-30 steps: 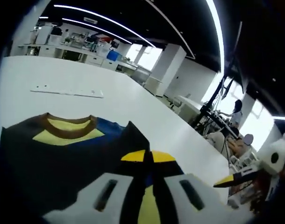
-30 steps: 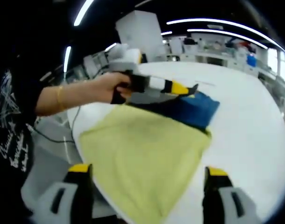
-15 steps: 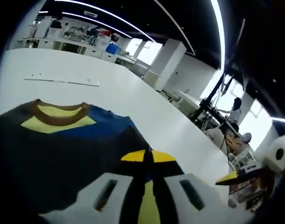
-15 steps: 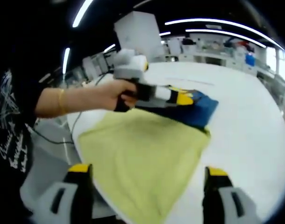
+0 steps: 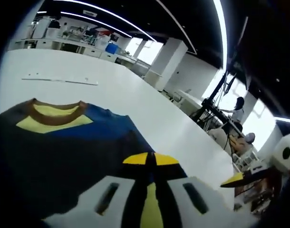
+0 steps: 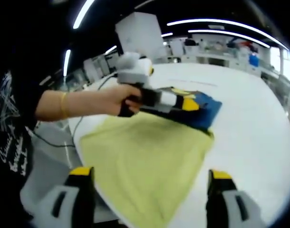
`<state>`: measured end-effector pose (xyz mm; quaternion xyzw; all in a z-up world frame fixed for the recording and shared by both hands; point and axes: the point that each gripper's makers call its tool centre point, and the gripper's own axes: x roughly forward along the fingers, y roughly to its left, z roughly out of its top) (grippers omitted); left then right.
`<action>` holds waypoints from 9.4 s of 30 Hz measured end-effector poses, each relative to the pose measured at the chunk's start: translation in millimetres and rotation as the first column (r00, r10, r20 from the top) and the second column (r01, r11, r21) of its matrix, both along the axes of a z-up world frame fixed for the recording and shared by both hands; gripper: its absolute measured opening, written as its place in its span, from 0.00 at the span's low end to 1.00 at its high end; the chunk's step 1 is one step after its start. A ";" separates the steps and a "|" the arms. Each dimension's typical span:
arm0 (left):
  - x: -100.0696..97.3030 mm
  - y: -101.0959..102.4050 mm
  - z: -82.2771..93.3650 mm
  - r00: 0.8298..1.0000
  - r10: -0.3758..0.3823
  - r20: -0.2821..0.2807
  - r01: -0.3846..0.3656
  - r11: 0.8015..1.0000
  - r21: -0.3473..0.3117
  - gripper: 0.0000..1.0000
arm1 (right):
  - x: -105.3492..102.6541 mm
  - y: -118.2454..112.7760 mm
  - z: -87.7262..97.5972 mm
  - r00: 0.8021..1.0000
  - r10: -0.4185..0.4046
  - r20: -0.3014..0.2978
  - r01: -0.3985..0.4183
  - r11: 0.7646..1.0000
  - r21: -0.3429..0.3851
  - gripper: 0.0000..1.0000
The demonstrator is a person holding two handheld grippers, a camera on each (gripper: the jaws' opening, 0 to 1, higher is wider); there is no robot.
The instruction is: Fold the garment on the visible template until the final outline fits inside the template.
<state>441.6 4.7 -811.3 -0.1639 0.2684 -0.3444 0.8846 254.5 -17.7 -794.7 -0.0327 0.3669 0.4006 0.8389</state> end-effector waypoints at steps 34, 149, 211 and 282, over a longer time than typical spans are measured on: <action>-35.7 62.9 42.2 0.985 -0.055 0.166 0.039 0.995 0.097 0.87 | -0.5 11.1 8.3 0.995 0.098 0.021 -0.097 0.995 -0.029 0.99; -240.9 237.9 -26.2 0.927 -0.376 -0.004 0.312 0.763 0.566 0.30 | -45.9 -24.1 -52.2 0.931 0.362 0.057 -0.327 0.891 -0.316 0.34; -299.2 248.9 11.9 0.983 -0.164 -0.083 0.182 0.810 0.557 0.00 | -90.5 -21.4 -16.7 0.978 0.207 -0.004 -0.206 0.968 -0.142 0.00; -91.7 270.8 120.4 0.978 -0.150 0.148 0.044 0.834 0.550 0.00 | 116.3 -2.6 87.4 0.910 0.240 0.338 -0.092 0.912 -0.400 0.00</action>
